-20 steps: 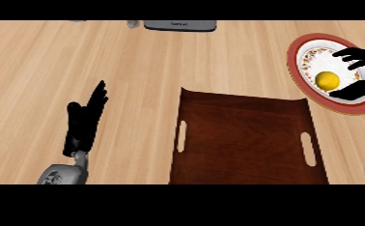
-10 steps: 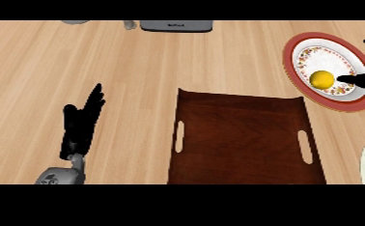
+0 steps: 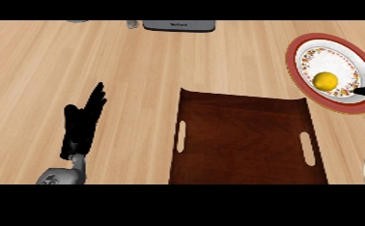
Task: Pick the lemon from the tray and place it in the plate
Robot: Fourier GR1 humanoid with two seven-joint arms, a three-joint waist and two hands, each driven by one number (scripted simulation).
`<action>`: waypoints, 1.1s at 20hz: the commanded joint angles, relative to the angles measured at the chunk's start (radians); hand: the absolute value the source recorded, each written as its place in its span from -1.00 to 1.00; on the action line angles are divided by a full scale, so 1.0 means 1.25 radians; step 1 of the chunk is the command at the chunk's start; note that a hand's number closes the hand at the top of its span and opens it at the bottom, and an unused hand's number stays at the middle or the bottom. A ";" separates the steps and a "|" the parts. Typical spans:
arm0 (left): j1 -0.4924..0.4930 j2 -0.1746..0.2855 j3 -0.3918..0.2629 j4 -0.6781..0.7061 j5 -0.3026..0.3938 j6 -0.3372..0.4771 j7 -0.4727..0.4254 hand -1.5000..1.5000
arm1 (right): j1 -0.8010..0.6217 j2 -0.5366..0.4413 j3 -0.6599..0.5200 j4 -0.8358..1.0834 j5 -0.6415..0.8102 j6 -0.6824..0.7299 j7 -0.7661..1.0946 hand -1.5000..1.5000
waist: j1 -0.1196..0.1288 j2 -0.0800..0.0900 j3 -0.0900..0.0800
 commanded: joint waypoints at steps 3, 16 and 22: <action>-0.010 -0.017 -0.003 -0.002 -0.014 0.019 0.010 0.00 | 0.030 0.010 0.009 -0.019 -0.003 0.021 -0.044 -1.00 | -0.001 -0.001 -0.001; -0.027 -0.022 0.000 0.025 -0.021 0.012 0.002 0.00 | 0.048 0.029 0.021 -0.017 0.008 -0.091 -0.024 -1.00 | 0.003 0.003 0.000; -0.016 0.005 0.019 0.008 0.005 -0.024 0.005 0.00 | 0.071 0.026 0.019 -0.014 0.007 -0.121 -0.033 -1.00 | 0.007 0.004 0.000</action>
